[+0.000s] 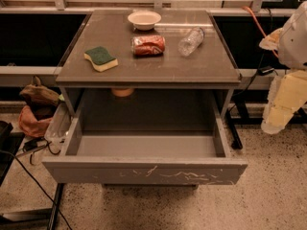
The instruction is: Close top drawer
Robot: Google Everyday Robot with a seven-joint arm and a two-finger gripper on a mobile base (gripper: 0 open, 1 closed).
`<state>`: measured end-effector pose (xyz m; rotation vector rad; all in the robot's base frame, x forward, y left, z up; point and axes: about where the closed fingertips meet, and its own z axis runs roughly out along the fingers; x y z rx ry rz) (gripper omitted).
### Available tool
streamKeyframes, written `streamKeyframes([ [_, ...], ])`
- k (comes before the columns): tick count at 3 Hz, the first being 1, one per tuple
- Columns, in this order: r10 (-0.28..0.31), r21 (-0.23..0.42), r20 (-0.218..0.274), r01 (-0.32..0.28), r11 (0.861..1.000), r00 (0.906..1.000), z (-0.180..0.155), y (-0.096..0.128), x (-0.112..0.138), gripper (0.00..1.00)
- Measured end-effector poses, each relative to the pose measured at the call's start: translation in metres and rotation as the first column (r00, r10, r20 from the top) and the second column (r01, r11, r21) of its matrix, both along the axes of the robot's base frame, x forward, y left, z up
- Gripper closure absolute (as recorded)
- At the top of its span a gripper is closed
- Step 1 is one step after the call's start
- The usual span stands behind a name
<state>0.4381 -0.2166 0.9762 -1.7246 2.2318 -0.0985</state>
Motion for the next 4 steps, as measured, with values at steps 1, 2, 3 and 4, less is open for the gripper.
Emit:
streamKeyframes([
  [1, 0.0, 0.0, 0.0, 0.0, 1.0, 1.0, 0.0, 0.0, 0.0, 0.0],
  [2, 0.016, 0.056, -0.023, -0.015, 0.998, 0.9996, -0.036, 0.013, 0.004, 0.0],
  [3, 0.071, 0.164, -0.05, -0.062, 0.985, 0.9962, -0.111, 0.043, 0.009, 0.0],
  [4, 0.071, 0.175, -0.053, -0.061, 0.983, 0.9961, -0.122, 0.047, 0.004, 0.0],
])
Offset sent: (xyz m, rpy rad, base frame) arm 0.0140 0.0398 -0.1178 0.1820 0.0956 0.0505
